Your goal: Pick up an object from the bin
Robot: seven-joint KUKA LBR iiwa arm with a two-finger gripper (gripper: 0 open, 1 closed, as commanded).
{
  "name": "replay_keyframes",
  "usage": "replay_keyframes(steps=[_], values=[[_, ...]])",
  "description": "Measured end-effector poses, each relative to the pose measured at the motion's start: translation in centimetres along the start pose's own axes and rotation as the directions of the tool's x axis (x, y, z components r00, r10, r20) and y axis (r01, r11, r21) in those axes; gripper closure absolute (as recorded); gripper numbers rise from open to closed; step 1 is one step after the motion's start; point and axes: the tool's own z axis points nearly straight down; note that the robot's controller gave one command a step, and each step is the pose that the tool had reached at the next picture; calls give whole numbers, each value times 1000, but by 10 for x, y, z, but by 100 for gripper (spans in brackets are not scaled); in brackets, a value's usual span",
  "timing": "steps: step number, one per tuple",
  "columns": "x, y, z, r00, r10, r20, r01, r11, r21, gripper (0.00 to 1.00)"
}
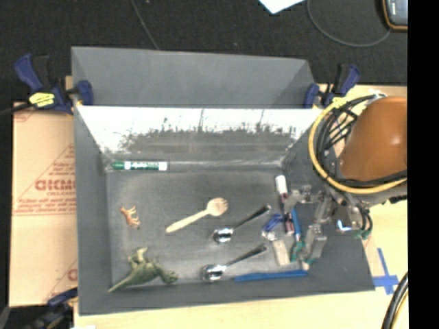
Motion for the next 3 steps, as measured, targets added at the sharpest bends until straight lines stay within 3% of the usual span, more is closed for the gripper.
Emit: replay_keyframes(steps=[1, 2, 3], values=[[-2, 0, -4, 1000, -5, 8, 5, 1000, 2, 0], [-21, 34, 119, 981, -196, 12, 196, 981, 5, 0], [-22, 47, 62, 955, -297, 20, 297, 955, 11, 0]])
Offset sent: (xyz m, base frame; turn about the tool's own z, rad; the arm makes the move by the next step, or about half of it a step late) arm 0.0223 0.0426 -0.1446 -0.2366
